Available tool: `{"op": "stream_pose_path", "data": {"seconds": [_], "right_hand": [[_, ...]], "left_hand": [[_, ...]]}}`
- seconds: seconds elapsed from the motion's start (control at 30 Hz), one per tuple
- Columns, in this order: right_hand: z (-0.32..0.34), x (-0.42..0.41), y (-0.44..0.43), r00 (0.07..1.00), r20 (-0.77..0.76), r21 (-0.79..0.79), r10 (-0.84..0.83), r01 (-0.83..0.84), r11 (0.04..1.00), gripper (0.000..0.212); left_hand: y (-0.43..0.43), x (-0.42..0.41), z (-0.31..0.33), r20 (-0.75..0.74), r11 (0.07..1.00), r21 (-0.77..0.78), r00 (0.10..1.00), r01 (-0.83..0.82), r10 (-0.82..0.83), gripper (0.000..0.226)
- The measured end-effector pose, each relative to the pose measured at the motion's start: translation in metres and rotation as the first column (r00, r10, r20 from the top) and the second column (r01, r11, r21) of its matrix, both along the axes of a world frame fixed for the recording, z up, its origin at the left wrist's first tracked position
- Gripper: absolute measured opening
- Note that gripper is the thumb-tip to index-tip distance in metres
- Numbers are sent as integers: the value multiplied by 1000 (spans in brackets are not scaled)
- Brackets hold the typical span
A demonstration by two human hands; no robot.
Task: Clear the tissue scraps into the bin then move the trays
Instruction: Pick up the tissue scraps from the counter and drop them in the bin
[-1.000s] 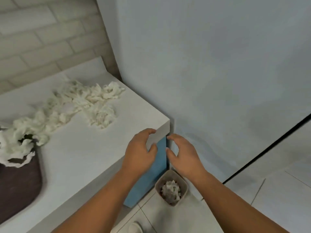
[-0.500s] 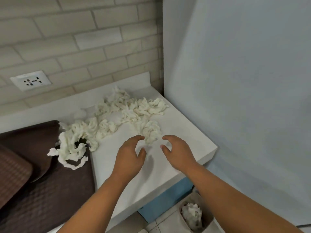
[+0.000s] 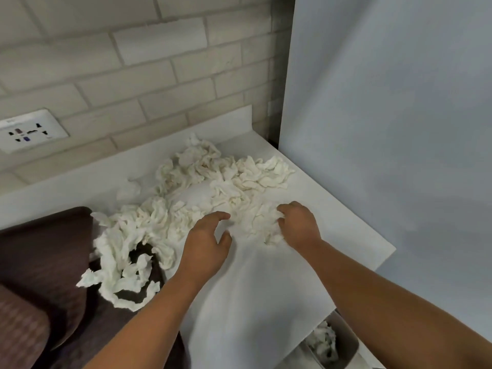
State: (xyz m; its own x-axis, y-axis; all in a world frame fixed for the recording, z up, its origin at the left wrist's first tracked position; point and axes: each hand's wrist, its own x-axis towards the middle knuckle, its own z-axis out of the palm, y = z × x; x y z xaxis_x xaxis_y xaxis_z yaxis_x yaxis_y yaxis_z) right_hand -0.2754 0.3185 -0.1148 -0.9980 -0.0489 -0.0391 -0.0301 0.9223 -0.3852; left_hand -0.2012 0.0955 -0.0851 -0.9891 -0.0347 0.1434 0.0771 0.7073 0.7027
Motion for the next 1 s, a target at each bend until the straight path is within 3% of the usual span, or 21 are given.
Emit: {"op": "stream_pose_path", "data": {"seconds": [0.1,0.3,0.47,0.57,0.7,0.83,0.9,1.0], "right_hand": [[5,-2,2,995,-83,-80,-63,57,995,35],[37,10,12,964,-246,-311,-96,15,950,37],[56,22,20,963,-224,-403,-147,46,914,40],[59,28,27,963,-204,-443,-173,67,894,32],[63,38,36,963,-134,-497,-235,139,856,22],[70,49,45,962,-50,-548,-268,198,813,10],[71,54,51,967,-41,-542,-251,190,819,10],[72,62,60,969,-55,-557,-240,170,813,8]], "left_hand": [[-2,-16,-3,-10,999,24,1000,21,-21,36],[8,-40,2,-24,996,65,998,60,-58,35],[23,-59,4,-94,995,31,991,95,-92,31],[34,-65,5,-53,988,28,987,151,-149,33],[44,-68,-2,107,919,-208,942,335,-319,43],[47,-67,-11,248,790,-471,918,394,-310,40],[45,-64,-16,261,761,-519,920,390,-294,40],[41,-63,-19,291,804,-466,922,370,-256,37]]}}
